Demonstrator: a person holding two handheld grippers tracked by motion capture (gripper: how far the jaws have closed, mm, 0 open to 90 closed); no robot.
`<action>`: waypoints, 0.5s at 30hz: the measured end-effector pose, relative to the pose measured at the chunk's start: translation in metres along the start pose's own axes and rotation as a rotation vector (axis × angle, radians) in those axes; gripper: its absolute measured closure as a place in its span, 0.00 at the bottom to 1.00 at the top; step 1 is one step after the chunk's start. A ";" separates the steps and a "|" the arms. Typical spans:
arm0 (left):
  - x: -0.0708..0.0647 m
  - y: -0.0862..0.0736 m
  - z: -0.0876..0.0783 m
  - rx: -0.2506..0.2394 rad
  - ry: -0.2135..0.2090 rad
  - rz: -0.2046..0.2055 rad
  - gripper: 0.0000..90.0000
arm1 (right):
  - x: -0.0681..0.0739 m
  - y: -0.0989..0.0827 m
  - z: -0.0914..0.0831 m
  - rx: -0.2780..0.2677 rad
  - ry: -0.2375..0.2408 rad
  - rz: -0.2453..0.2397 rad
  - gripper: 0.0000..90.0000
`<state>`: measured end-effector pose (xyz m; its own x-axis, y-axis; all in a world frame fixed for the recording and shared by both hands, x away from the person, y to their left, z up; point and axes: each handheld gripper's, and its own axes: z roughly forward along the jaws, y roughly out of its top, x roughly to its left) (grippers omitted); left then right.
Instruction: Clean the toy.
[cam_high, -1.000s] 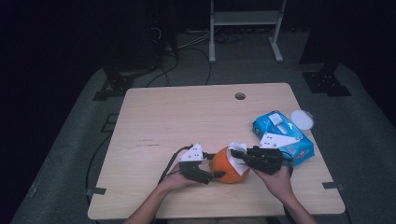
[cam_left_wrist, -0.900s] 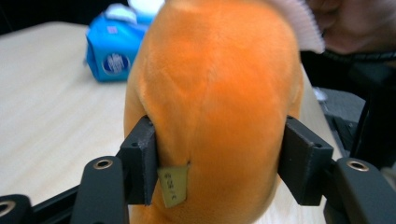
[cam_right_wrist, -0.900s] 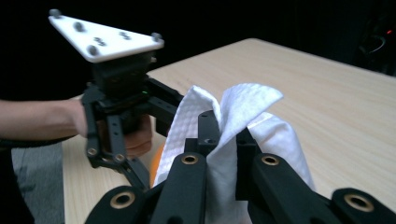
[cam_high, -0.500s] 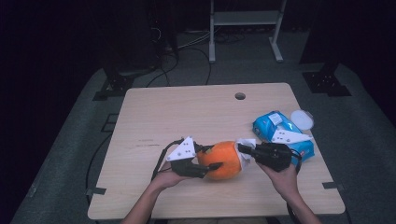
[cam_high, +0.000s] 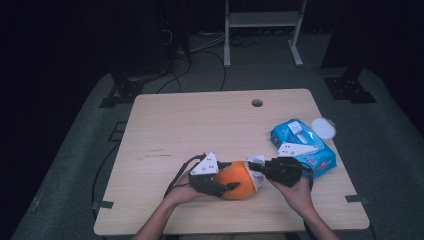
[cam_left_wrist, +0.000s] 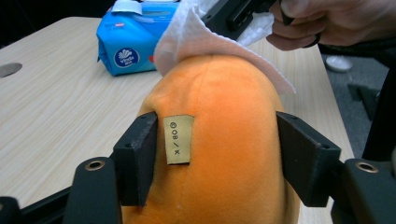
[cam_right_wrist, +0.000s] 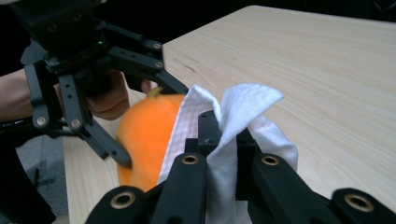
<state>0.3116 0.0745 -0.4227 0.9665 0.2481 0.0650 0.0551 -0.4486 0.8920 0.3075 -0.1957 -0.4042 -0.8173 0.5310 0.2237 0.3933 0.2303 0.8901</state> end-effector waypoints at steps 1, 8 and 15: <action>-0.001 0.001 0.001 -0.002 0.000 0.003 0.38 | 0.002 0.001 0.001 -0.006 0.009 -0.010 0.95; -0.006 0.004 0.007 0.020 0.012 0.028 0.35 | 0.015 0.005 0.010 -0.008 0.043 -0.047 0.95; -0.001 0.002 0.004 0.017 0.011 0.003 0.31 | 0.006 0.001 0.006 0.009 0.021 -0.039 0.95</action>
<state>0.3117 0.0699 -0.4230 0.9639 0.2562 0.0727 0.0566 -0.4639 0.8841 0.3054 -0.1869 -0.4044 -0.8409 0.5039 0.1973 0.3646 0.2583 0.8946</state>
